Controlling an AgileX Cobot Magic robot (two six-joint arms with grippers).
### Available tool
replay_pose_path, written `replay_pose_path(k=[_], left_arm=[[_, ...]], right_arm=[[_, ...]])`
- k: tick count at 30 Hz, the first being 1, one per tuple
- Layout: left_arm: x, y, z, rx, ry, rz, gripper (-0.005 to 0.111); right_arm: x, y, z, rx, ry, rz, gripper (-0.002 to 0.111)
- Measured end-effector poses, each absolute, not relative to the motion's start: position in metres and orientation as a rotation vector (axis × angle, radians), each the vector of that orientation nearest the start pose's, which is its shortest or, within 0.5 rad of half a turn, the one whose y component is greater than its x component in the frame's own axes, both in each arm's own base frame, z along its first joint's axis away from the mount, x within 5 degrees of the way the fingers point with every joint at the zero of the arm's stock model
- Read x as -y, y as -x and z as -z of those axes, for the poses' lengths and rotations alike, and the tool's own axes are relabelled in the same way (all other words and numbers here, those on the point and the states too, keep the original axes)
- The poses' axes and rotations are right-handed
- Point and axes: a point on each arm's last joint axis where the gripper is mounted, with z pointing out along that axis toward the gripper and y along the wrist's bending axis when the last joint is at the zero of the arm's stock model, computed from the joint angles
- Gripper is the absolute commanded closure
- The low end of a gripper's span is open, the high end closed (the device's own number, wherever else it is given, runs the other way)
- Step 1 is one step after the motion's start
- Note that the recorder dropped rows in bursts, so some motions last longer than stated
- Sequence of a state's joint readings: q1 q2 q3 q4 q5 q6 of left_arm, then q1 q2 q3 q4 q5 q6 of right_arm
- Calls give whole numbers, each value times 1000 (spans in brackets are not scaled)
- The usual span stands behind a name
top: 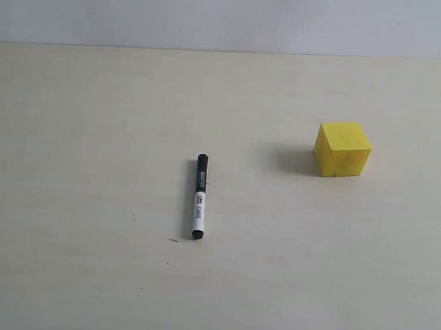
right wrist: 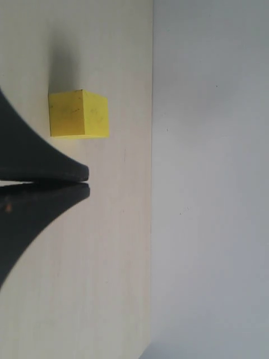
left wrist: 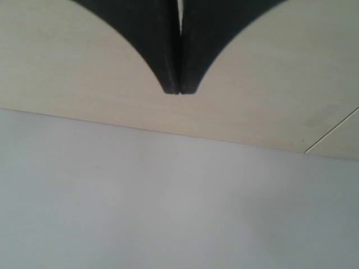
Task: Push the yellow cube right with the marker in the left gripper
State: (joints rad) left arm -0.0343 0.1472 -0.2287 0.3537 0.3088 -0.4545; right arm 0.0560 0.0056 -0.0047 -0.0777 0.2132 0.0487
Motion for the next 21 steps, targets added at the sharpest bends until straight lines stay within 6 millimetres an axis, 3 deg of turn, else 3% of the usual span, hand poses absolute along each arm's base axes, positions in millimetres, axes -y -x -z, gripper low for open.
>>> replay_pose_path(k=[9, 21], left_arm=[[2, -64, -244, -1651, 22, 73, 107], [3, -68, -199, -1702, 37, 90, 107]], right_arm=[[-2, -56, -195, -1696, 58, -8, 108], [-2, -56, -195, -1696, 58, -8, 108]])
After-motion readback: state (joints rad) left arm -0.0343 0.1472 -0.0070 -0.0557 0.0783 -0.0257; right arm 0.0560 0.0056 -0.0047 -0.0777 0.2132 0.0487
